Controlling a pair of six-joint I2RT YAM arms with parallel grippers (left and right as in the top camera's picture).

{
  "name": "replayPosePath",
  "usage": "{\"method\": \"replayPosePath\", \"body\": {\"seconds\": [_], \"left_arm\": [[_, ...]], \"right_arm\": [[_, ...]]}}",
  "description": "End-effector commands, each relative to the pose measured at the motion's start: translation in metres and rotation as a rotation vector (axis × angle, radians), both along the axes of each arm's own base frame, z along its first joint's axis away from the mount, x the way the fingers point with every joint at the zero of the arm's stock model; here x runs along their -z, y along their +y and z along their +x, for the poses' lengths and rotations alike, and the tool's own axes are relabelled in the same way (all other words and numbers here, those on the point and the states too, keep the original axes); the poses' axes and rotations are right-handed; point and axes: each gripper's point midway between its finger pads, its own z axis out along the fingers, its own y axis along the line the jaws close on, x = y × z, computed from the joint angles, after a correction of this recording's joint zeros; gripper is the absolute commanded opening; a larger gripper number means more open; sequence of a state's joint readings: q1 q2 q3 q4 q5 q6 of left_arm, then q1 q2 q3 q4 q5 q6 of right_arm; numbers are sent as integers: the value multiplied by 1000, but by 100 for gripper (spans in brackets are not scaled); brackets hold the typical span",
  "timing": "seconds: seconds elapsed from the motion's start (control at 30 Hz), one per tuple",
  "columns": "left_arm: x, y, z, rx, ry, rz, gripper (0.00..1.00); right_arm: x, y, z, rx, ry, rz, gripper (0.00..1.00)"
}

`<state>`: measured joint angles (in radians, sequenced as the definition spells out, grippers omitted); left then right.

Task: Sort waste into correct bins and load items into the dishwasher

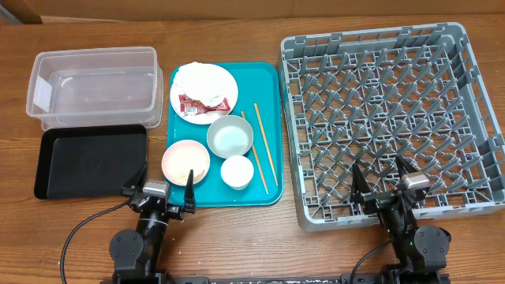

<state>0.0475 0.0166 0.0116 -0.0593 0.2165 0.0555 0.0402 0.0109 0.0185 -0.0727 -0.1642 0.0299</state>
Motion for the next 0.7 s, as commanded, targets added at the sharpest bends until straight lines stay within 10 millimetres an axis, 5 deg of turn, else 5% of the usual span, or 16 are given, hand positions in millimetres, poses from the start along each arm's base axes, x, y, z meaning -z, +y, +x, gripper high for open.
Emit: {"method": "replayPosePath", "body": {"seconds": [0.0, 0.67], "left_arm": [[0, 2, 0, -11, -8, -2, 100], [-2, -4, -1, 25, -15, -6, 100]], "right_arm": [[2, -1, 0, 6, 0, 4, 100], [0, 1, 0, -2, -8, 5, 100]]}}
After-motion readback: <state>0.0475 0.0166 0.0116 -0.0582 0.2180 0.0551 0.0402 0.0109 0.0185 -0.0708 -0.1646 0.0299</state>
